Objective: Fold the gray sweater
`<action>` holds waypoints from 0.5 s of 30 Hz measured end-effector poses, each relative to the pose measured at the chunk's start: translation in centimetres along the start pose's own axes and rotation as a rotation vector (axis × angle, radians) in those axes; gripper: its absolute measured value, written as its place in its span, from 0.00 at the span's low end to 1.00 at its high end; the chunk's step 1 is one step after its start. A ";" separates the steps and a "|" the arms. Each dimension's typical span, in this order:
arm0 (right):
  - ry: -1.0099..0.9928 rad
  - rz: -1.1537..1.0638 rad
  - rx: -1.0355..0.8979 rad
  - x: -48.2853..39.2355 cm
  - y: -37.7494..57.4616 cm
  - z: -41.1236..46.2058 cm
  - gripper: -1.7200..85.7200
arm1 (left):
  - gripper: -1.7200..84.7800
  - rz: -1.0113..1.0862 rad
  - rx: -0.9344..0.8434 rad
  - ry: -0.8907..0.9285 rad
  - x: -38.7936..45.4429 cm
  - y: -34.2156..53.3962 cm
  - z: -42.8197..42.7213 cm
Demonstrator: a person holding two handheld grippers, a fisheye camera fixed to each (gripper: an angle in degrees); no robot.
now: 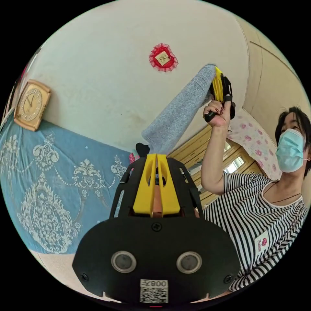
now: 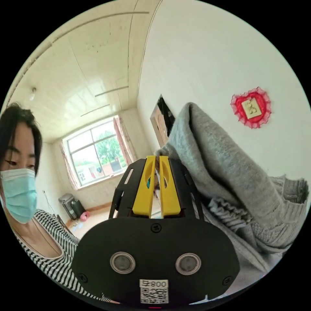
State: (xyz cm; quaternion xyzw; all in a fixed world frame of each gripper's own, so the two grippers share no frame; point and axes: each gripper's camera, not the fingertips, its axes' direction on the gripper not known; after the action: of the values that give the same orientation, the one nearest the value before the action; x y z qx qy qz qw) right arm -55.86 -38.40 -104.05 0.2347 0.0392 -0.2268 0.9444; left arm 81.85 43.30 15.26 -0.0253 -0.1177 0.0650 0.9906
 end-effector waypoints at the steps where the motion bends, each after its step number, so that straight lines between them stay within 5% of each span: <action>1: 0.026 0.002 -0.125 0.2 0.5 8.7 0.04 | 0.02 -0.054 -0.008 -0.017 -2.2 0.7 -1.5; 7: 0.014 0.074 -0.788 0.2 13.3 48.2 0.03 | 0.02 -0.380 -0.100 -0.076 -13.2 4.2 -7.4; 10: -0.082 0.028 -0.977 -2.2 20.6 58.6 0.02 | 0.03 -0.488 -0.202 -0.073 -17.5 5.1 -9.0; 15: 0.013 0.194 -1.099 3.7 30.2 61.8 0.02 | 0.05 -0.526 -0.363 -0.099 -22.5 3.9 -10.2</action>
State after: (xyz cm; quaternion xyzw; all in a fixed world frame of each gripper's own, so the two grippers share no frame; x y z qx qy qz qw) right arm -41.07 -44.65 -37.04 -0.2882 0.1358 -0.0835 0.9442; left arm 62.12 43.74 -0.07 -0.1672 -0.1779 -0.2142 0.9458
